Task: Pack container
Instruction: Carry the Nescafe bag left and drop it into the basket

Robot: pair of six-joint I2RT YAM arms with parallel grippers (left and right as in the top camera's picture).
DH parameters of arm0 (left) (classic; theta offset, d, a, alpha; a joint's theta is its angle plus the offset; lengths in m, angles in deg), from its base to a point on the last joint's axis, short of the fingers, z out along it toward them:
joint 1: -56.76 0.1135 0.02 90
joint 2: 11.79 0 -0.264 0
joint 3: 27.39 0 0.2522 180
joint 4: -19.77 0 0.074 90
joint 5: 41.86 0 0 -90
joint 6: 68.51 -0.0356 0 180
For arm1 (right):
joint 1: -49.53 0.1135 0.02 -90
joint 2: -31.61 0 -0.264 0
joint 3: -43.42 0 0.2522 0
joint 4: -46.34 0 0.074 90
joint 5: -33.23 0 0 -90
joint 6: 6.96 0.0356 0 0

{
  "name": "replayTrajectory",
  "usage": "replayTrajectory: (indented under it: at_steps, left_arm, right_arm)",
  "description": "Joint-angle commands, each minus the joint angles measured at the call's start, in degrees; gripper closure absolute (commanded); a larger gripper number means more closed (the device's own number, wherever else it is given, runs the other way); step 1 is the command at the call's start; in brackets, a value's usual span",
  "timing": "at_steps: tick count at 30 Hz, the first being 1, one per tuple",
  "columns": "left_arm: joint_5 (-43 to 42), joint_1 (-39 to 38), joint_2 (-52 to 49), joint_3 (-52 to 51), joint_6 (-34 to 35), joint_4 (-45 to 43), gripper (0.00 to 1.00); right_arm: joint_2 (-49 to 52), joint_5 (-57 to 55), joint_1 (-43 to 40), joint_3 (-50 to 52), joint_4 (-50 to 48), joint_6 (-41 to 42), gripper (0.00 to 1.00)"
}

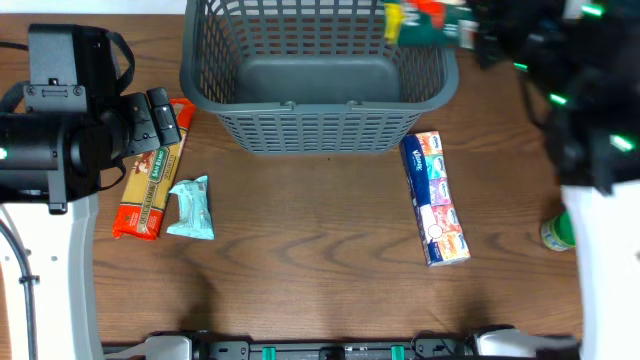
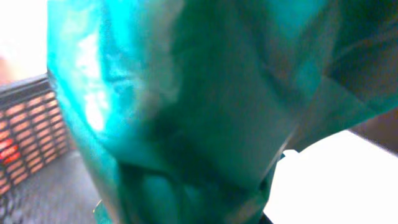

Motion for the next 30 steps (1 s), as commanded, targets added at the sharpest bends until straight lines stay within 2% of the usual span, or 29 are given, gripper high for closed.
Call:
replayTrajectory:
  at_steps: [1, 6, 8, 13, 19, 20, 21, 22, 23, 24, 25, 30]
  left_arm:
    - [-0.11, 0.2, 0.0, -0.57, -0.59, 0.39, 0.01]
    - [-0.13, 0.2, 0.0, -0.57, -0.57, 0.74, 0.01]
    - [-0.11, 0.2, 0.0, -0.57, -0.59, 0.81, 0.01]
    - [-0.11, 0.2, 0.0, -0.57, -0.57, 0.83, 0.01]
    - [-0.11, 0.2, 0.0, -0.57, -0.59, 0.98, 0.01]
    - [-0.11, 0.2, 0.0, -0.55, -0.59, 1.07, 0.01]
    - [-0.11, 0.2, 0.0, -0.57, -0.59, 1.18, 0.02]
    - [-0.11, 0.2, 0.0, -0.57, -0.59, 1.25, 0.01]
    - [-0.11, 0.2, 0.0, -0.55, -0.59, 1.4, 0.01]
    - [-0.11, 0.2, 0.0, -0.57, -0.59, 1.49, 0.01]
    - [-0.11, 0.2, 0.0, -0.57, -0.59, 1.64, 0.01]
    - [-0.11, 0.2, 0.0, -0.55, -0.59, 1.68, 0.01]
  right_arm:
    - [5.95, 2.45, 5.18, -1.27, -2.78, -10.47, 0.99]
    - [14.71, 7.34, 9.22, -1.27, -0.76, -22.64, 0.99]
    - [17.86, 7.26, 10.05, -1.27, 0.35, -25.05, 0.99]
    - [25.16, 7.26, 10.34, -1.27, 3.02, -24.37, 0.99]
    - [31.76, 7.21, 9.7, -1.25, 5.57, -19.63, 0.99]
    - [32.13, 7.21, 9.6, -1.25, 6.14, -19.17, 0.91]
    - [32.2, 7.21, 9.55, -1.25, 7.02, -18.47, 0.72]
    - [32.2, 7.19, 9.57, -1.25, 7.98, -17.35, 0.4]
    - [32.09, 7.21, 9.57, -1.27, 8.52, -16.13, 0.21]
    - [31.43, 7.32, 9.57, -1.27, 8.9, -14.58, 0.12]
    - [30.71, 7.23, 9.57, -1.27, 8.92, -13.42, 0.1]
    - [23.28, 6.25, 8.7, -3.65, 6.86, -5.92, 0.14]
